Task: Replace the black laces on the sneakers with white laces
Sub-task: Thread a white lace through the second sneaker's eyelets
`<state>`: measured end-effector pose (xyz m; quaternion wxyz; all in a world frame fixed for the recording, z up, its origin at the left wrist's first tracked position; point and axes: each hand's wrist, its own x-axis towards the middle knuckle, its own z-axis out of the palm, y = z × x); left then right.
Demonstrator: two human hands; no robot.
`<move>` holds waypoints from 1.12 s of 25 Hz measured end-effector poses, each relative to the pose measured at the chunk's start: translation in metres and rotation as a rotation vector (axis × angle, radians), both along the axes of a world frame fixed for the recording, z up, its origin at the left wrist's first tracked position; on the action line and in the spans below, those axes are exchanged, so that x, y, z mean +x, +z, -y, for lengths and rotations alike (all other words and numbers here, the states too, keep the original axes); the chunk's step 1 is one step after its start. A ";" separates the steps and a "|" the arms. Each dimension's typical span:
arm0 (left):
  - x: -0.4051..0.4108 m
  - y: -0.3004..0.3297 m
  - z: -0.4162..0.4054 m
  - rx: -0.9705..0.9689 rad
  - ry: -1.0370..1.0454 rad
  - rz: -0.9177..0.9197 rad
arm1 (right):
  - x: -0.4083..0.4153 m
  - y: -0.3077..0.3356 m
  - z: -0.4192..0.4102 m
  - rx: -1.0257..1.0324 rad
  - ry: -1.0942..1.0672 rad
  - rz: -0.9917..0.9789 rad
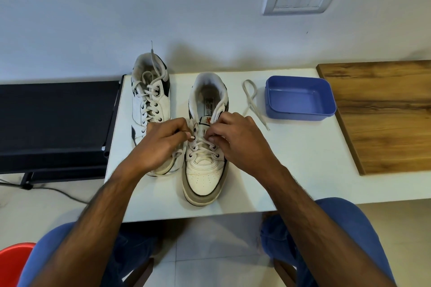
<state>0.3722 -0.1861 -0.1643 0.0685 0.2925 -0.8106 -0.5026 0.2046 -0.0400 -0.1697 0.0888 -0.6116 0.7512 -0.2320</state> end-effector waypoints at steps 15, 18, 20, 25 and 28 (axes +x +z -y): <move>-0.002 -0.015 0.000 -0.516 -0.117 -0.046 | -0.022 -0.001 -0.008 0.087 -0.045 0.166; -0.002 -0.013 -0.001 -0.578 -0.134 -0.035 | -0.029 0.002 -0.012 0.132 -0.003 0.264; -0.001 -0.012 0.000 -0.575 -0.146 -0.041 | -0.030 0.003 -0.014 0.140 0.015 0.338; -0.001 -0.010 0.003 -0.446 -0.148 -0.068 | -0.035 0.005 -0.016 0.172 -0.007 0.469; -0.001 -0.009 0.000 -0.343 -0.155 -0.057 | -0.036 0.006 -0.017 0.182 -0.022 0.500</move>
